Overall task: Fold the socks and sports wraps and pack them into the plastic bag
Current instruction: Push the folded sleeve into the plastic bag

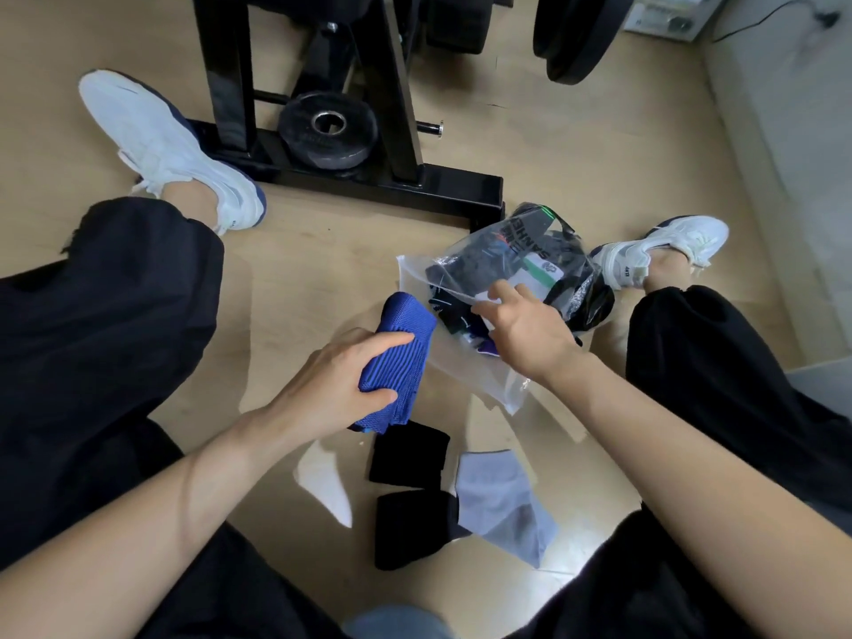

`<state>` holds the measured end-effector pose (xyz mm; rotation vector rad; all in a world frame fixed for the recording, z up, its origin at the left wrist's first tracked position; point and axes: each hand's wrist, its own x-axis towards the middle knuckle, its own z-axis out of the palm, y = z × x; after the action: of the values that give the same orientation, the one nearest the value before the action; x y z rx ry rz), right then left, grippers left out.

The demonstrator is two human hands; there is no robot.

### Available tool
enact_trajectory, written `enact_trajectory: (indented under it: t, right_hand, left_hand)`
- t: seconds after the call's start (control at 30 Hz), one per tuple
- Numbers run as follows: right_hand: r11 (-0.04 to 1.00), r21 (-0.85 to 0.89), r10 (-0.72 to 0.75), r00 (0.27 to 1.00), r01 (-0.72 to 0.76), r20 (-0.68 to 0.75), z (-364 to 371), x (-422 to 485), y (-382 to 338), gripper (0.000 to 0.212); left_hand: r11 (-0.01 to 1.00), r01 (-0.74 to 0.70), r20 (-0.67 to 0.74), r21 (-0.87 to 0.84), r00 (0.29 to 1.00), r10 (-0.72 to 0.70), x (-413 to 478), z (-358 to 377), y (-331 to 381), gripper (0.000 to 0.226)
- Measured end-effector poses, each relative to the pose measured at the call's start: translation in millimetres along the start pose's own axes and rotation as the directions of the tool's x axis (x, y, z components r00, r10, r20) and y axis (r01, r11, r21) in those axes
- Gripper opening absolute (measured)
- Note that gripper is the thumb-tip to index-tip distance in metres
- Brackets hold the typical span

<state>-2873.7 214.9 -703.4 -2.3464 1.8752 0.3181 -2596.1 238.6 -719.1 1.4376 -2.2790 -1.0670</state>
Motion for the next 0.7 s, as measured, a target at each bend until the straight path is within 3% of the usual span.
enact_trajectory:
  t: [0.23,0.37,0.57,0.7]
  right_hand:
    - [0.994,0.083,0.077,0.995,-0.072,-0.057,-22,3,30,0.052]
    - [0.954,0.292,0.095,0.993,-0.070,-0.075,-30,-1,41,0.068]
    - [0.868,0.496,0.086,0.991,-0.022,-0.106,-29,-8,44,0.071]
    - [0.813,0.582,0.073,0.993,-0.003,-0.096,-24,-14,45,0.074]
  left_hand:
    - [0.995,-0.103,-0.029,0.011,0.994,0.103,15,2,13,0.072]
    - [0.986,-0.163,-0.022,-0.022,0.986,0.163,41,10,28,0.071]
    - [0.982,-0.149,0.005,-0.112,0.989,0.150,85,52,41,0.068]
    - [0.987,-0.129,-0.063,-0.093,0.990,0.124,114,87,42,0.070]
